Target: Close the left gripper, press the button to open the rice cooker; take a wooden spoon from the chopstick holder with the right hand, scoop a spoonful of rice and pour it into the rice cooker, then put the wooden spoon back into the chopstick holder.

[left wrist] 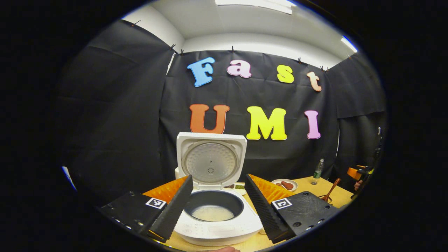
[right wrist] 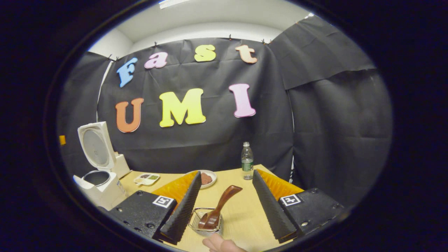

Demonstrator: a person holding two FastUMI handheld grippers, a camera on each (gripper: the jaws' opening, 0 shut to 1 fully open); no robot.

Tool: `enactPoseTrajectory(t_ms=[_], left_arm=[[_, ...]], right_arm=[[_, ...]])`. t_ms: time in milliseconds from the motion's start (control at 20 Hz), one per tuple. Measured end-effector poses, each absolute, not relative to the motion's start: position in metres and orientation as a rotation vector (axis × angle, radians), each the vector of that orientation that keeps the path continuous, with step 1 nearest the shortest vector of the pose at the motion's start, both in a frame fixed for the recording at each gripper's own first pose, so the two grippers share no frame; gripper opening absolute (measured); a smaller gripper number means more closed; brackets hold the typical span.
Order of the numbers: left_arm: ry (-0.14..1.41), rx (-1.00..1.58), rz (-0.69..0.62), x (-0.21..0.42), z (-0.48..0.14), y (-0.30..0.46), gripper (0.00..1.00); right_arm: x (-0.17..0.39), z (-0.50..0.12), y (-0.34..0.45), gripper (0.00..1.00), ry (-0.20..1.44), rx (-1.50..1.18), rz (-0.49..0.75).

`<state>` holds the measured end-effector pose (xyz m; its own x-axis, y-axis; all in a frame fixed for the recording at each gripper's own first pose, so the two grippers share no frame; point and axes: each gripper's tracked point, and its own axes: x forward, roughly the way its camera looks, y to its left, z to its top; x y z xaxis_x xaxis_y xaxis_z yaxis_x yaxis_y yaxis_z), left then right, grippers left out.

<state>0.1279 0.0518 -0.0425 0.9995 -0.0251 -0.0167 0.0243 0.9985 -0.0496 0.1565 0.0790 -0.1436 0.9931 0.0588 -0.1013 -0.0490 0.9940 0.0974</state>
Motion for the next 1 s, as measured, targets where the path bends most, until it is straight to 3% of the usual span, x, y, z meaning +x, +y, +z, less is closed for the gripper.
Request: enactPoseTrajectory(t_ms=[50, 100, 350, 500, 600, 1000], left_arm=[[0.007, -0.043, -0.029, 0.134, -0.035, 0.055, 0.94], [0.002, -0.037, -0.03, 0.141, -0.03, 0.059, 0.94], [-0.023, -0.023, -0.039, 0.178, 0.016, 0.074, 0.94], [-0.026, -0.028, -0.029, 0.212, 0.04, 0.082, 0.94], [-0.026, -0.05, -0.041, 0.234, 0.051, 0.079, 0.94], [0.028, -0.083, 0.008, 0.335, 0.034, 0.091, 0.94]], right_arm=[[0.145, -0.137, 0.082, 0.9, 0.091, 0.091, 0.073], [0.135, -0.133, 0.086, 0.95, 0.084, 0.089, 0.092], [0.091, -0.107, 0.1, 0.98, 0.041, 0.058, 0.161], [0.078, -0.091, 0.11, 0.94, -0.014, 0.057, 0.189], [0.073, -0.086, 0.113, 0.98, -0.04, 0.053, 0.2], [0.06, -0.085, 0.102, 1.0, -0.083, 0.068, 0.19]])
